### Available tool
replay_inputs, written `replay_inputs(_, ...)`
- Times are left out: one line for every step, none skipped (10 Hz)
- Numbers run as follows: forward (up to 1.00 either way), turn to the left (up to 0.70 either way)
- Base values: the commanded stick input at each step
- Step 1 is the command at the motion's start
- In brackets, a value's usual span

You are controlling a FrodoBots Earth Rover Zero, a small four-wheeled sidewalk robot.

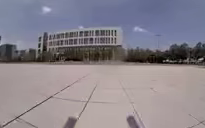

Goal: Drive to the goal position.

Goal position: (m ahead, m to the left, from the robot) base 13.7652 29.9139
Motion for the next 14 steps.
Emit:
replay_inputs(0.00, 0.45)
replay_inputs(0.00, 0.45)
replay_inputs(0.00, 0.45)
replay_inputs(0.00, 0.45)
replay_inputs(0.00, 0.45)
replay_inputs(0.00, 0.45)
replay_inputs(0.00, 0.45)
replay_inputs(0.00, 0.45)
replay_inputs(0.00, 0.45)
replay_inputs(0.00, 0.45)
replay_inputs(0.00, 0.45)
replay_inputs(0.00, 0.45)
replay_inputs(0.00, 0.45)
replay_inputs(0.00, 0.45)
